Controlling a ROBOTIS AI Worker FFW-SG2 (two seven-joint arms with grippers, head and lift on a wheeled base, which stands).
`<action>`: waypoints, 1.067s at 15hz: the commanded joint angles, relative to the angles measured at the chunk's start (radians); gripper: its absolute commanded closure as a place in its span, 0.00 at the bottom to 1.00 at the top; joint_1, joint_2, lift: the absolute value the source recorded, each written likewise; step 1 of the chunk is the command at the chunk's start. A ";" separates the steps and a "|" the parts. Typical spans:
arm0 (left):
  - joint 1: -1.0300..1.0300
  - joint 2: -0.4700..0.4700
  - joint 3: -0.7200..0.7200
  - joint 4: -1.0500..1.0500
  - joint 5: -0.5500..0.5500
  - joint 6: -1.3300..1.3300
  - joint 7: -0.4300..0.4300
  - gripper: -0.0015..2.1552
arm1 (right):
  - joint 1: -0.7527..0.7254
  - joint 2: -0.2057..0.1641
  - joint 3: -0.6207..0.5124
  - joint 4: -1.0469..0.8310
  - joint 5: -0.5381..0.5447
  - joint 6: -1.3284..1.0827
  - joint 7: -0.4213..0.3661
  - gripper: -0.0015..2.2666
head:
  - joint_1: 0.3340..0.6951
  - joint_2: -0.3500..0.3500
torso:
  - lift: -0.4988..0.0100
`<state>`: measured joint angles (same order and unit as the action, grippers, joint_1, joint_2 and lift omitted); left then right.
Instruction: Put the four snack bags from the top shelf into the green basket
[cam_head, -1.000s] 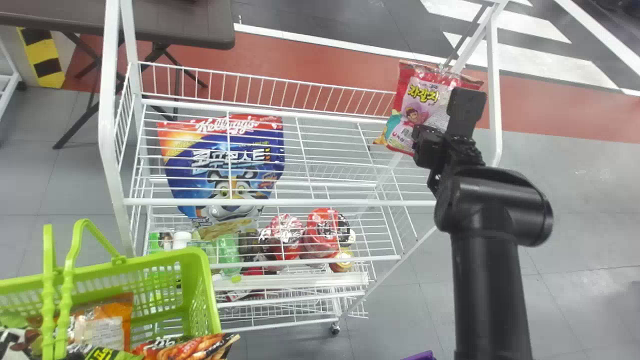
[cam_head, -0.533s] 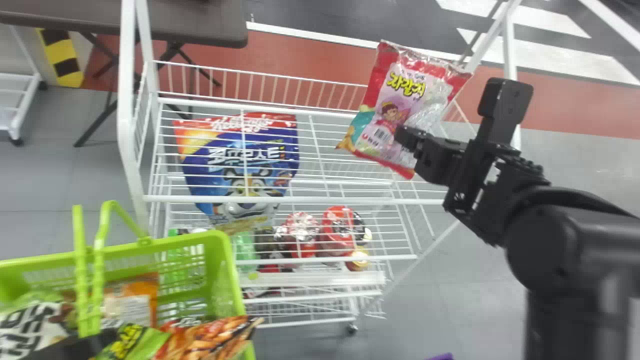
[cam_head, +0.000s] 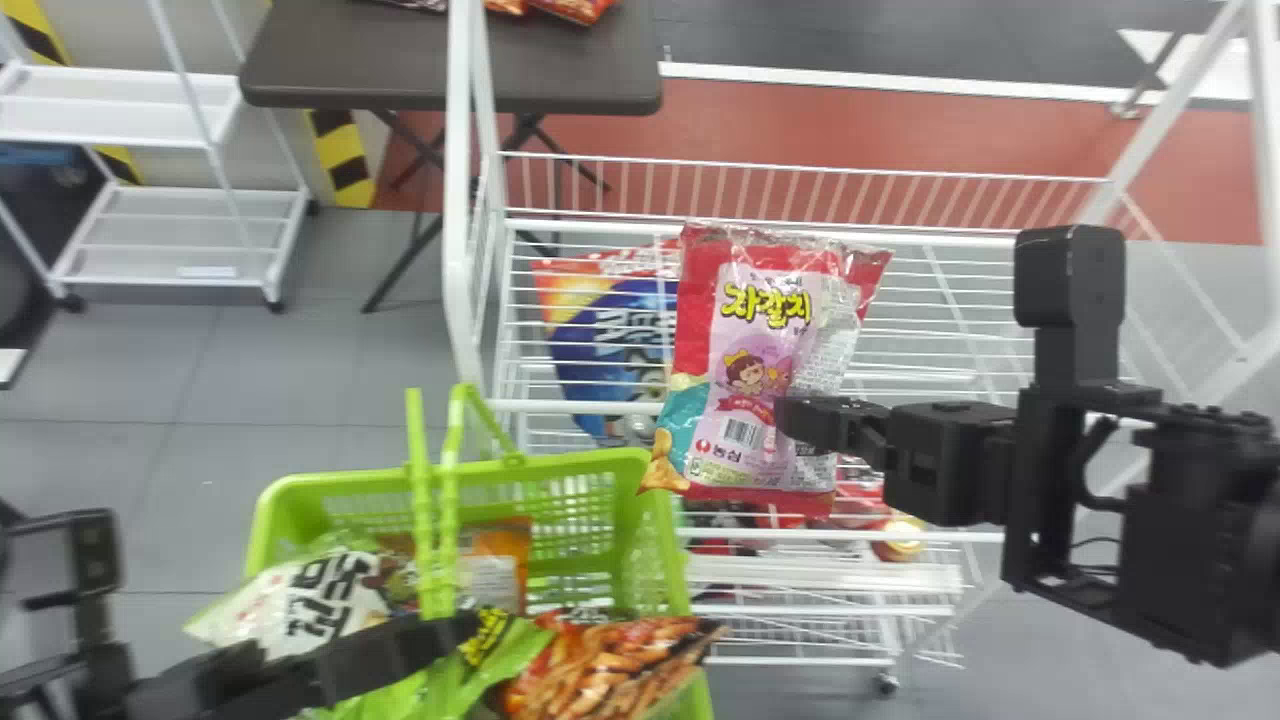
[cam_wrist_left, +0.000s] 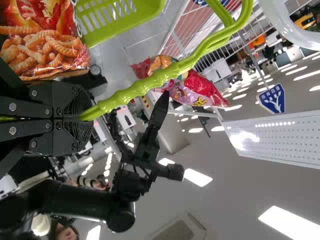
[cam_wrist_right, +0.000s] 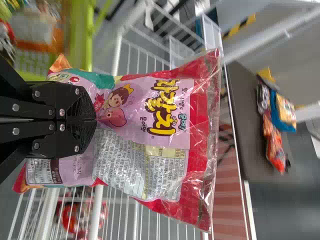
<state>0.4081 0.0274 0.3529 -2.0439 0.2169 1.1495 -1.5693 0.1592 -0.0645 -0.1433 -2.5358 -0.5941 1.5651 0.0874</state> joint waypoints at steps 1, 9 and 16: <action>-0.008 0.000 -0.022 0.001 -0.004 0.006 -0.011 1.00 | -0.023 0.031 0.053 -0.017 -0.024 0.007 0.000 0.99 | 1.00 0.53 | 0.97; -0.060 -0.003 -0.034 -0.001 0.029 0.028 -0.011 1.00 | -0.047 0.065 0.392 0.112 0.194 0.007 -0.002 0.99 | 1.00 0.80 | 0.97; -0.086 -0.003 -0.019 -0.001 0.045 0.071 -0.011 1.00 | -0.032 0.065 0.485 0.112 0.289 0.007 0.031 0.00 | 1.00 0.87 | 0.97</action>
<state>0.3250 0.0246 0.3347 -2.0448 0.2623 1.2119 -1.5693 0.1226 0.0000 0.3336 -2.4223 -0.3059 1.5671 0.1150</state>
